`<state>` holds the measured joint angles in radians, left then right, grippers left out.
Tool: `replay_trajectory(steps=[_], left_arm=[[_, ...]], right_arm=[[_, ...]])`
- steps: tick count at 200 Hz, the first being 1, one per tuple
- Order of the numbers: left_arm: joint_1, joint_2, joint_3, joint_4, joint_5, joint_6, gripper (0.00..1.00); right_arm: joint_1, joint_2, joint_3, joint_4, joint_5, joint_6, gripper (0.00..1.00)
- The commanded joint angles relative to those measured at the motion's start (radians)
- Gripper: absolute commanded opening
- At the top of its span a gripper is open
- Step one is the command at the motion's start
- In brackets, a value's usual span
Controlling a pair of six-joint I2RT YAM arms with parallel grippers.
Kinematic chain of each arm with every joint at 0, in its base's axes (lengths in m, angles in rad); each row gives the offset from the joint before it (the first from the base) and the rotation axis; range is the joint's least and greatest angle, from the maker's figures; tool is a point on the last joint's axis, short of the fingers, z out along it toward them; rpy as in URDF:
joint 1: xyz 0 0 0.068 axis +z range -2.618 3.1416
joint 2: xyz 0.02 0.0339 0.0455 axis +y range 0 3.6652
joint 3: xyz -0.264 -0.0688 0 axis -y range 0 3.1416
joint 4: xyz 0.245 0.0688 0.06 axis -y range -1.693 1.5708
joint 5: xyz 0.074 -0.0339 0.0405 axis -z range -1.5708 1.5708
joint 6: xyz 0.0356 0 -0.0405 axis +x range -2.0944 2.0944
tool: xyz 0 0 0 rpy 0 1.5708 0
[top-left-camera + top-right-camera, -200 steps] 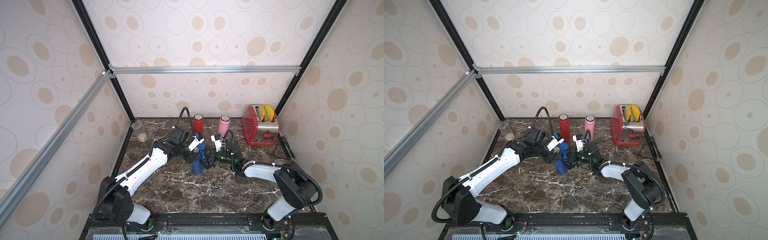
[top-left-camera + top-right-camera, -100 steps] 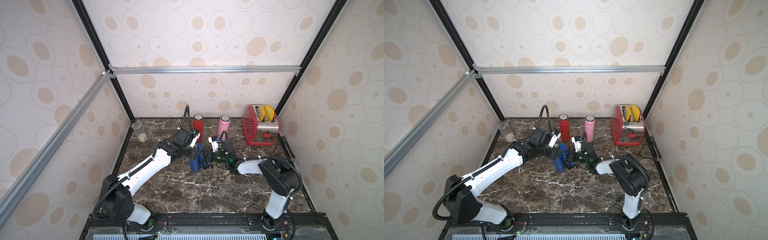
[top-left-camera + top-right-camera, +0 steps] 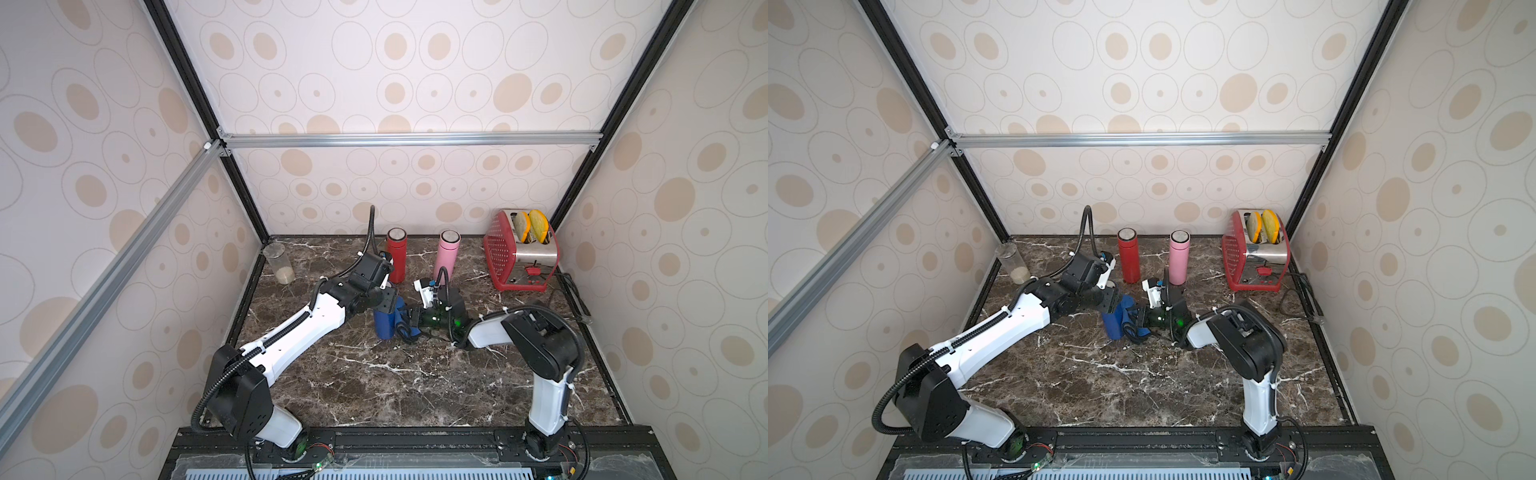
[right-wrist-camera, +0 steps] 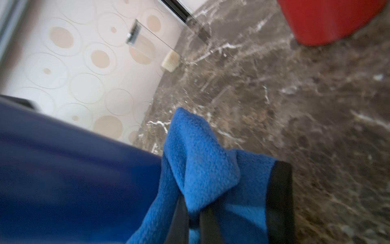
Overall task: Wipe the surface of the thermos
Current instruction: Wipe the dirt from the surface of the thermos.
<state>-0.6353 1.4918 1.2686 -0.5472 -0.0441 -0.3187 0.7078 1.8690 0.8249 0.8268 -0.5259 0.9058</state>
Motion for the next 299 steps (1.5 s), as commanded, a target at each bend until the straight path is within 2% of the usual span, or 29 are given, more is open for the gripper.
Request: replay_trajectory(steps=[1,36,111,142,172,219,252,276,299], left_arm=[[-0.013,-0.004,0.033,0.177,0.007,-0.081,0.0],[-0.013,-0.016,0.023,0.175,0.004,-0.087,0.0],[-0.013,0.01,0.036,0.173,0.025,-0.099,0.0],[-0.012,0.024,0.049,0.168,0.024,-0.1,0.0],[0.006,0.049,0.094,0.139,0.055,-0.1,0.0],[0.085,0.108,0.237,0.004,0.178,-0.062,0.0],[0.111,0.152,0.357,-0.139,0.198,0.015,0.0],[0.113,0.184,0.424,-0.216,0.205,0.059,0.0],[0.114,0.215,0.458,-0.266,0.228,0.091,0.0]], right_arm=[[0.044,-0.123,0.038,-0.018,-0.102,-0.023,0.0],[0.059,-0.117,0.072,-0.08,-0.099,-0.043,0.0],[0.062,0.185,0.064,0.078,-0.09,0.017,0.0],[0.058,0.213,0.069,0.084,-0.1,0.019,0.0],[0.054,0.091,0.041,-0.067,-0.091,-0.07,0.0],[0.077,-0.242,0.018,-0.568,0.007,-0.389,0.0],[0.13,-0.424,0.079,-0.946,0.151,-0.663,0.0],[0.168,-0.512,0.091,-1.063,0.255,-0.809,0.0],[0.24,-0.576,0.097,-1.113,0.414,-0.953,0.0]])
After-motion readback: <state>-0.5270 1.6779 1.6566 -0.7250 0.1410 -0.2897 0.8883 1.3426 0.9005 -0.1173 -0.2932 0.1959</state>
